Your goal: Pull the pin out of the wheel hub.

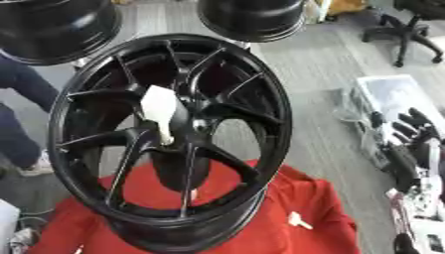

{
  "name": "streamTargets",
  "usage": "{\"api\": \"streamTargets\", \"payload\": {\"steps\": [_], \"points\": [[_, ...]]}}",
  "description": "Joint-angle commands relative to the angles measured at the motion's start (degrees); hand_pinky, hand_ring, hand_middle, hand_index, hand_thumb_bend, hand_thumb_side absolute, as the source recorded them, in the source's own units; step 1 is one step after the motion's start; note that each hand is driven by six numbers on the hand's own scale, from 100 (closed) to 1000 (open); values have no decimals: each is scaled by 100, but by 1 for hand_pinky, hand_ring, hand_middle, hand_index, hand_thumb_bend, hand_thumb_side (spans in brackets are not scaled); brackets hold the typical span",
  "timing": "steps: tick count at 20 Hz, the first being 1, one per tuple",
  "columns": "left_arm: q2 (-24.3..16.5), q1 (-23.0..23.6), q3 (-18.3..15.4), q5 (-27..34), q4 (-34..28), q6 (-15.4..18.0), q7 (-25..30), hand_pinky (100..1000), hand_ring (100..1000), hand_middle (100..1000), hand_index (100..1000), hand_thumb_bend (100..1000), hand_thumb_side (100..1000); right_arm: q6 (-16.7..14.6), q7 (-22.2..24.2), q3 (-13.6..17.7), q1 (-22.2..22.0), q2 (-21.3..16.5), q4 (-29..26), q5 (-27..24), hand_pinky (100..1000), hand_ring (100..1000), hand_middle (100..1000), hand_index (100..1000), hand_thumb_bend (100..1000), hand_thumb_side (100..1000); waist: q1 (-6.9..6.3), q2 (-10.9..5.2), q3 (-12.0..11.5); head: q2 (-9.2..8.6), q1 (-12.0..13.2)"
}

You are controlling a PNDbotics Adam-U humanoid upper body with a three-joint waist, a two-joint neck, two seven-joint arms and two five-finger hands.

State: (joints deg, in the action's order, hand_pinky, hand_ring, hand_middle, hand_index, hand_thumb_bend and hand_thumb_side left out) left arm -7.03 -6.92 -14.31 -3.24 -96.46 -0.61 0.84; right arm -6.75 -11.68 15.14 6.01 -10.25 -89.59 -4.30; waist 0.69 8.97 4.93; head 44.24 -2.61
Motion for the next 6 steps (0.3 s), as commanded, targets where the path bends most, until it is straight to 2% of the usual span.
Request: {"api": "streamTargets", "payload": {"steps": [1,6], "points": [[-44,-26,4,19,-113,8,13,689,981,781,693,255,849,18,77,-43,22,-49,-187,-35,831,797,763,860,565,352,-3,-62,2,-12,-14],[-41,-26,0,25,-114,7,8,689,981,781,693,254,849,42,119,-71,13,-39,-202,-45,831,796,761,859,566,352,-4,-64,-1,-12,-14]]}}
